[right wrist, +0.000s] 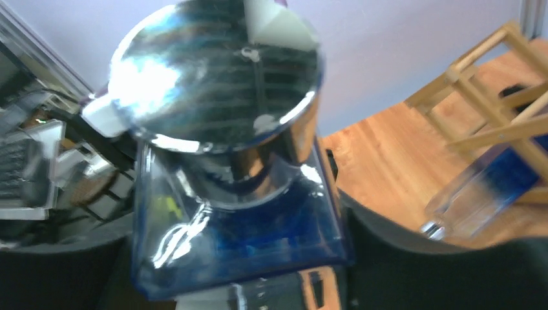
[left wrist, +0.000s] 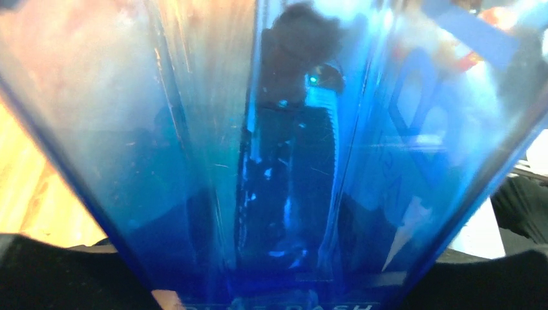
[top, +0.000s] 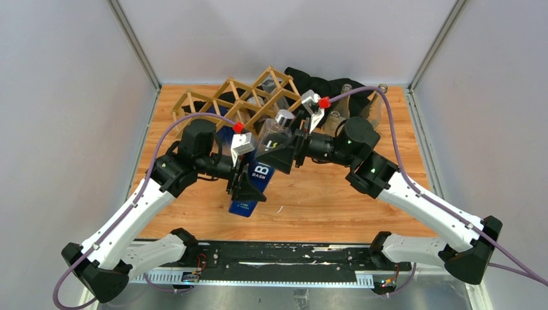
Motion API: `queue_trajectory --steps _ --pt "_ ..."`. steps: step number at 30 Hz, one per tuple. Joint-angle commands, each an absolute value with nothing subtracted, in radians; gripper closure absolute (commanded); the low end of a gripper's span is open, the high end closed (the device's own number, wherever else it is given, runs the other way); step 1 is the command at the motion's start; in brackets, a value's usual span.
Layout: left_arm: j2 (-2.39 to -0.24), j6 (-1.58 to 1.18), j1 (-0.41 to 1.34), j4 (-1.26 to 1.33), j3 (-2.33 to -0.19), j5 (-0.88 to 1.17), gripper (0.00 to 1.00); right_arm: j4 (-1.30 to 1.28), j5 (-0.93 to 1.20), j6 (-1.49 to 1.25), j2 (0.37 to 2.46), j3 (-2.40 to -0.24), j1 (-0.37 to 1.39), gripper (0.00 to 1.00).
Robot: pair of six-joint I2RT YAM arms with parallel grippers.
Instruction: Take the wine bottle off the wine rack
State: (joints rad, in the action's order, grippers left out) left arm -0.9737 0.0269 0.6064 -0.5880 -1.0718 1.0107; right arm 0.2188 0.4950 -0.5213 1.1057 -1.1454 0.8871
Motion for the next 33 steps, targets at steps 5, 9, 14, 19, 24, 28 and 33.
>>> queue_trajectory --steps 5,9,14,19,24,28,33 --pt "-0.975 0.146 0.610 -0.699 -1.200 0.953 0.03 0.117 0.408 -0.438 1.075 -1.173 0.905 1.00" --pt "-0.996 0.252 0.585 -0.812 -1.257 0.850 0.00 -0.043 0.272 -0.341 1.006 -1.169 0.905 1.00" --pt "-1.052 0.264 0.404 -0.867 -1.301 0.871 0.00 -0.207 0.061 -0.237 0.926 -1.131 0.896 1.00" --pt "-1.118 0.286 0.292 -0.891 -1.367 0.813 0.00 -0.280 -0.235 -0.147 0.887 -1.064 0.872 1.00" --pt "-1.174 0.333 0.290 -0.923 -1.419 0.675 0.00 -0.259 -0.399 -0.088 0.883 -1.016 0.801 1.00" --pt "-1.191 0.350 0.290 -0.927 -1.435 0.617 0.00 -0.191 -0.450 -0.078 0.900 -0.989 0.699 1.00" --pt "-1.181 0.367 0.290 -0.927 -1.424 0.610 0.00 -0.077 -0.490 -0.127 0.932 -0.930 0.557 1.00"
